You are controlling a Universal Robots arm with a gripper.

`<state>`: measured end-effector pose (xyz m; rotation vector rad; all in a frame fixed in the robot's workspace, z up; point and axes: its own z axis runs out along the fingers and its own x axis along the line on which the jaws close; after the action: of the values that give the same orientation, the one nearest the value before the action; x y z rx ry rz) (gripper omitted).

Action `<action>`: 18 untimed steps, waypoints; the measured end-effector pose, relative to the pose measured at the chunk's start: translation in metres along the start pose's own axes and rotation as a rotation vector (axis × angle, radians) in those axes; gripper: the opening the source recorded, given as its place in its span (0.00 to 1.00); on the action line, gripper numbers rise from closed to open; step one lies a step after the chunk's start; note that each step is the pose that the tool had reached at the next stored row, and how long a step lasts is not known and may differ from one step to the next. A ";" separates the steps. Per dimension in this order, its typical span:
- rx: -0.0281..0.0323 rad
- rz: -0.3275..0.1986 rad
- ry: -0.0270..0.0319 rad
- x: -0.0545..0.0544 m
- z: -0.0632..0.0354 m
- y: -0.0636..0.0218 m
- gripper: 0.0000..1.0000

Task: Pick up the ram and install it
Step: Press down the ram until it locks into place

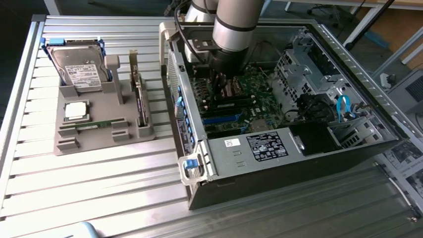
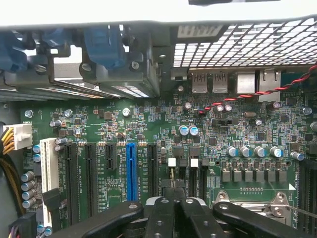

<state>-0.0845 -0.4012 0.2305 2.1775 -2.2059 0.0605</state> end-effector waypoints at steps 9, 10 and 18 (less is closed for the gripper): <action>0.0001 0.000 -0.0026 0.000 0.0008 0.0000 0.11; 0.0001 0.000 -0.0027 0.000 0.0009 0.0000 0.11; 0.0004 0.000 -0.0050 0.000 0.0007 -0.0001 0.11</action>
<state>-0.0845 -0.4012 0.2298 2.1802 -2.2087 0.0557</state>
